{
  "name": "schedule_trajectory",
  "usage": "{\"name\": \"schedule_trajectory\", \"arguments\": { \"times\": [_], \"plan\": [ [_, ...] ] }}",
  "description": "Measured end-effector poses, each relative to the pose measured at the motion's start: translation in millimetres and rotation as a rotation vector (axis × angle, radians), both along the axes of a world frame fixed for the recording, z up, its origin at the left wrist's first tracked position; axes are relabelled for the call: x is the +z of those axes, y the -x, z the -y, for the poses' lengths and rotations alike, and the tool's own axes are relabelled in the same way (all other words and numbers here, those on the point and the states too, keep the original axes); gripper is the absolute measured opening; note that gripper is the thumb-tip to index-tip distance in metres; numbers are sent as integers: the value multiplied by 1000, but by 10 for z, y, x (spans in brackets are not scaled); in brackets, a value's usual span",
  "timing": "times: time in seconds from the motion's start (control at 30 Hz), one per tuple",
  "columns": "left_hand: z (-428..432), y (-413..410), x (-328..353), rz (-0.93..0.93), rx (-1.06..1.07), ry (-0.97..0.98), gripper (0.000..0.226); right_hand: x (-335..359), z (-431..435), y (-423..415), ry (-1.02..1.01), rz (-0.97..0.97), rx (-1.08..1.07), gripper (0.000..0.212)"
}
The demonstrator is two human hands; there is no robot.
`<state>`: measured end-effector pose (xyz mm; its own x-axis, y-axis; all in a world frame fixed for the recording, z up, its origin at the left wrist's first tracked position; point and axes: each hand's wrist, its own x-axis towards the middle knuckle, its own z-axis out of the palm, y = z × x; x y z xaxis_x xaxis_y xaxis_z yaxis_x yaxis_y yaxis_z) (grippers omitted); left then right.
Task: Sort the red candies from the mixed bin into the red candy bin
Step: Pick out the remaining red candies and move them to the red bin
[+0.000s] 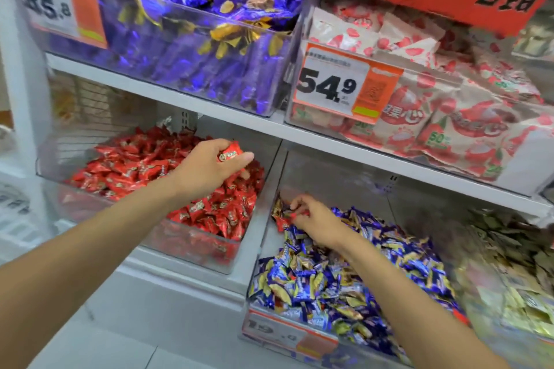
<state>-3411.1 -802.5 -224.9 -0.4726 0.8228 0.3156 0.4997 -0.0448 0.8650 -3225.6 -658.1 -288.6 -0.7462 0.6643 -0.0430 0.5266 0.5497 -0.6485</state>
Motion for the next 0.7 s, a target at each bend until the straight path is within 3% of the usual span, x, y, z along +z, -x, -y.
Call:
{"name": "schedule_trajectory", "arguments": {
  "times": [0.2, 0.27, 0.3, 0.43, 0.57, 0.7],
  "plan": [
    [-7, -69, -15, -40, 13, 41, 36, -167, -16, 202, -209, 258, 51, 25],
    [20, -111, 8, -28, -1, 74, 42, -197, -33, 228, -231, 300, 61, 20],
    [34, -132, 26, -5, -13, 90, 38, -156, -27, 196, -202, 253, 46, 15],
    [82, -138, 53, 125, -38, 207, 30, 177, 148, -112, -67, 24, -39, 30],
    [200, -113, 29, 85, -78, 296, 21, 531, 472, -449, -33, -89, -53, 25],
    [388, -32, 16, 63, -91, 251, 24, 829, 847, -341, -30, -308, -15, 22]
  ]
}}
